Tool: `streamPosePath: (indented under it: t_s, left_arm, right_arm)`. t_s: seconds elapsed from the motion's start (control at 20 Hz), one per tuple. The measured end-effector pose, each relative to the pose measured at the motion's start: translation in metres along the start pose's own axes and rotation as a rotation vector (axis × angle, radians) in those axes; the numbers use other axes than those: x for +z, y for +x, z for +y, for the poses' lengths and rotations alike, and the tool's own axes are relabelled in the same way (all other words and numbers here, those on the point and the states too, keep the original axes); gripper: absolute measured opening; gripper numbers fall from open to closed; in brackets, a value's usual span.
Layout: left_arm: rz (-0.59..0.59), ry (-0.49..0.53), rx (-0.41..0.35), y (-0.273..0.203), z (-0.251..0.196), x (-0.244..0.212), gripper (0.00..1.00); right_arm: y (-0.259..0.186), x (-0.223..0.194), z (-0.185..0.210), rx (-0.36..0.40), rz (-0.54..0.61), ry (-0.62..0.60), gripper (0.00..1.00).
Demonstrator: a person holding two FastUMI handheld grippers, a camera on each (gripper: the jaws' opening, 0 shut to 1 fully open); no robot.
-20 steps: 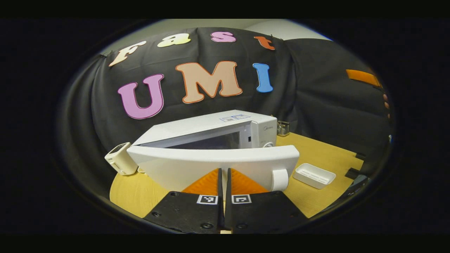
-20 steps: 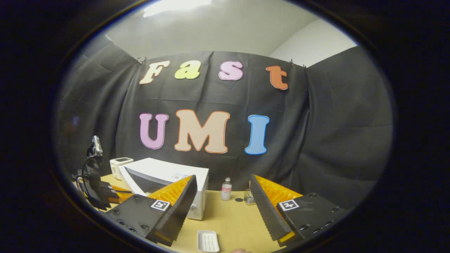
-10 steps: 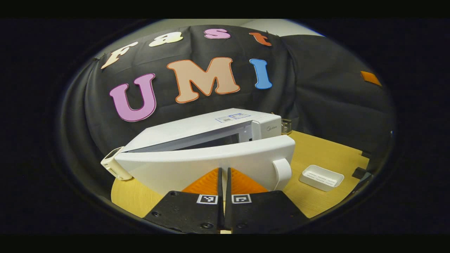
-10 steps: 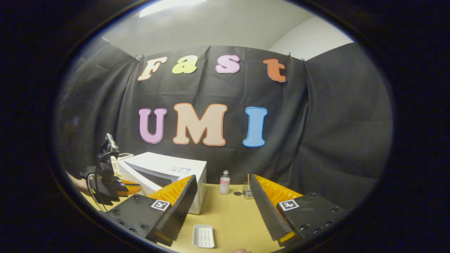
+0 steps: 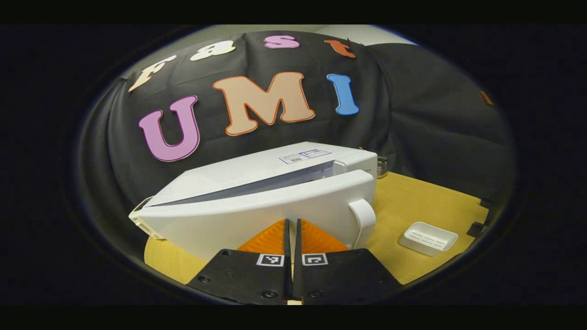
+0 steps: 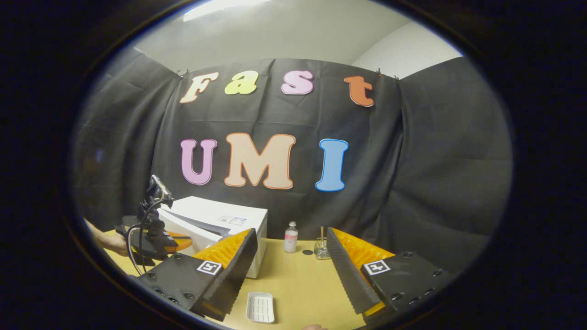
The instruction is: Open the microwave oven with the left hand, put the food in, and close the microwave oven.
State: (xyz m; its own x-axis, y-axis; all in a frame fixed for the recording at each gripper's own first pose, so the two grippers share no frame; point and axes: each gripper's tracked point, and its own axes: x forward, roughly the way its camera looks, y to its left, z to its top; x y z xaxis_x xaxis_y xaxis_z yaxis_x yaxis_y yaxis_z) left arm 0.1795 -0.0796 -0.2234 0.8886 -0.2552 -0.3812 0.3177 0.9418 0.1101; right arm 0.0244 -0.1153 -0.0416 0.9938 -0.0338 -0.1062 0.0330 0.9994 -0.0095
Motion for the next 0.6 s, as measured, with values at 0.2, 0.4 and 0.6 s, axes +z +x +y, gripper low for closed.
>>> streamPosePath:
  t_s: [0.2,0.4,0.6]
  left_arm:
    - [0.001,-0.031,0.012,0.012,0.003,0.003,0.0]
    - [0.032,-0.045,0.035,0.029,0.007,0.001,0.0]
    - [0.008,-0.077,0.051,0.031,0.007,0.006,0.0]
  right_arm:
    - [0.0,-0.002,-0.004,-0.005,0.007,-0.003,0.96]
    - [0.002,-0.007,-0.011,-0.011,0.017,-0.016,0.96]
    - [0.006,-0.002,-0.022,-0.037,0.002,0.004,0.96]
